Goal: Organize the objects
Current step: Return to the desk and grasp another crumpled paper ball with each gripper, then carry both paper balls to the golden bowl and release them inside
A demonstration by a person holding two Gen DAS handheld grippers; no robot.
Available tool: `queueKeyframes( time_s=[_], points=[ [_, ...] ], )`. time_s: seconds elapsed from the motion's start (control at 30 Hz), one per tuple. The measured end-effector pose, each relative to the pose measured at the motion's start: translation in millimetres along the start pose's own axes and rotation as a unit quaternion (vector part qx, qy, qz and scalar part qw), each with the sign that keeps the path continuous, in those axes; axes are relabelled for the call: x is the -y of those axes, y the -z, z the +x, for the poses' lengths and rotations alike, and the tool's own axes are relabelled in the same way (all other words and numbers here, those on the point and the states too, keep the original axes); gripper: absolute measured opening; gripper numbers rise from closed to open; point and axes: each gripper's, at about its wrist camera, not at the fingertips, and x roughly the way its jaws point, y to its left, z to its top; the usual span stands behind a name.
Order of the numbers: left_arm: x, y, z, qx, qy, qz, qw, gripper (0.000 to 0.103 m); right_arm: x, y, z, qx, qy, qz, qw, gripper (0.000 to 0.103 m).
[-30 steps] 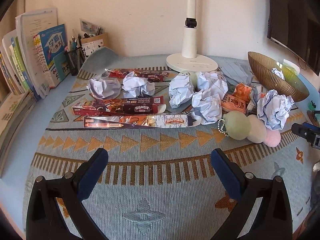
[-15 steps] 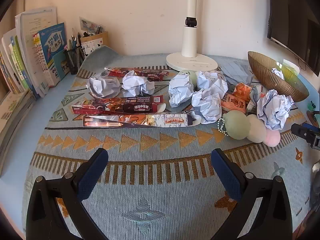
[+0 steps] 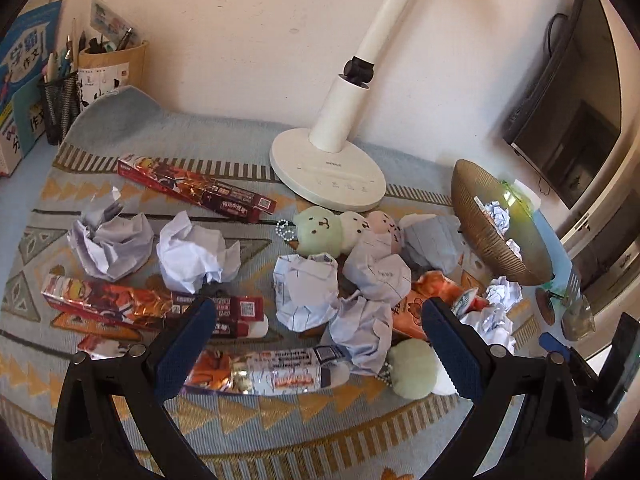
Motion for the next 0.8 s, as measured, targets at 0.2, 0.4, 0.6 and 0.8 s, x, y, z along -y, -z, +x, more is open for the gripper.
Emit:
queueKeyframes(
  time_s=[0.2,0.4,0.6,0.8],
  points=[
    [9.9,-11.6,38.6,-0.034,-0.011,0.019,0.9992,0.078,-41.6,-12.6,33.7,-0.035,-0.008,-0.031,0.999,0.095],
    [5.4,-11.3,52.8,-0.040,0.011,-0.007,0.9991,0.065,-51.3,-9.9,65.8,-0.069,-0.010,-0.037,0.997,0.052],
    [-2.9,-9.0,50.1,-0.045,0.016,-0.023,0.9986,0.031,-33.3,-10.4,31.7,-0.023,-0.043,-0.021,0.999,0.050],
    [3.4,-5.6,-7.7,0.008,0.067,-0.040,0.9969,0.031,2.8,-4.6,-14.9,0.012,-0.001,-0.029,1.000,0.051]
  ],
)
